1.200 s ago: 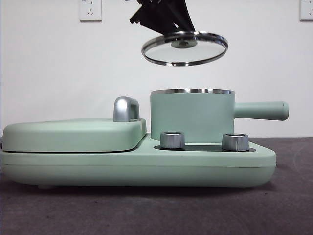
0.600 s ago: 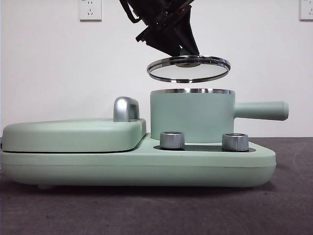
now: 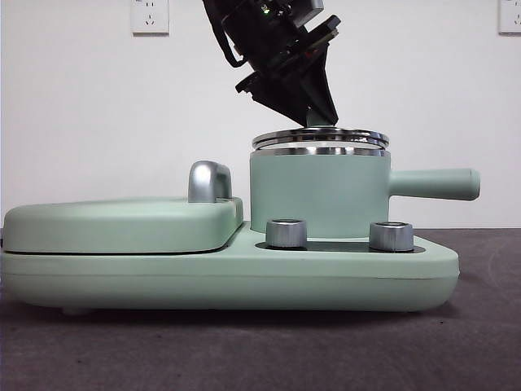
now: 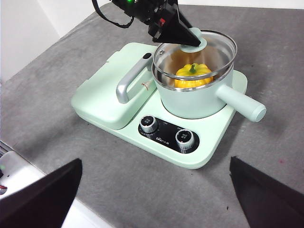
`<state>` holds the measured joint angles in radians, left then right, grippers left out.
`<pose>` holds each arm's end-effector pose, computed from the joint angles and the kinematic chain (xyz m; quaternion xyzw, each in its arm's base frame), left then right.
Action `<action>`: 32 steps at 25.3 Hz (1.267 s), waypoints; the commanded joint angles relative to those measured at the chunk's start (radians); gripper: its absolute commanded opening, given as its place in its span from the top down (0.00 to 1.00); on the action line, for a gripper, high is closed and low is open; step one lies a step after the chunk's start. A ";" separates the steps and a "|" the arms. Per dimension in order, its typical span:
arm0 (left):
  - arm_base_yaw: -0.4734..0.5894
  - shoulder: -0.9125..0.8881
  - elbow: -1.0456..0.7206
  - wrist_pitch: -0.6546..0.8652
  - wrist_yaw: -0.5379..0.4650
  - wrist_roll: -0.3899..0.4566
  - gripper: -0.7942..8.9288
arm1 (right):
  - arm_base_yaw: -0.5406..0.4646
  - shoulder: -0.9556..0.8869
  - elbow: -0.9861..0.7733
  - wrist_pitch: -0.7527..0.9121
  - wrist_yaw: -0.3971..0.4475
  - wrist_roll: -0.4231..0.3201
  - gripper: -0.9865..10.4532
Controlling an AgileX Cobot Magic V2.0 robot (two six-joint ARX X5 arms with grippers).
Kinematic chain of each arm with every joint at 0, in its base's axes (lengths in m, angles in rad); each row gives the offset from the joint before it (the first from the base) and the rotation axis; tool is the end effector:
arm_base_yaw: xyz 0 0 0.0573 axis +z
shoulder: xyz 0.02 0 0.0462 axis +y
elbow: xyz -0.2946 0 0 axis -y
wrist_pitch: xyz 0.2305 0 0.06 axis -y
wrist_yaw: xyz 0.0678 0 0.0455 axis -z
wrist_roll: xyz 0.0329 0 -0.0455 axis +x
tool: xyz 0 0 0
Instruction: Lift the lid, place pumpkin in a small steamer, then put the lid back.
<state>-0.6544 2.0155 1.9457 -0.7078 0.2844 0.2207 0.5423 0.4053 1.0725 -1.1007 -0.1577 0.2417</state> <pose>0.3527 -0.2823 0.3435 0.1602 0.3242 -0.4571 0.8126 -0.0162 -0.0037 0.3673 0.0698 0.2499 0.3070 0.9157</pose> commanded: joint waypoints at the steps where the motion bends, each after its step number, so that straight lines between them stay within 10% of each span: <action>1: -0.008 0.016 0.038 0.013 -0.002 0.006 0.90 | 0.006 0.001 0.008 0.011 0.001 0.014 0.49; 32: -0.024 0.016 0.038 -0.086 -0.065 0.082 0.90 | 0.006 0.001 0.008 0.016 0.000 0.020 0.49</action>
<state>-0.6777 2.0151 1.9587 -0.7845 0.2394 0.2817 0.5423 0.4053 1.0725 -1.0954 -0.1577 0.2447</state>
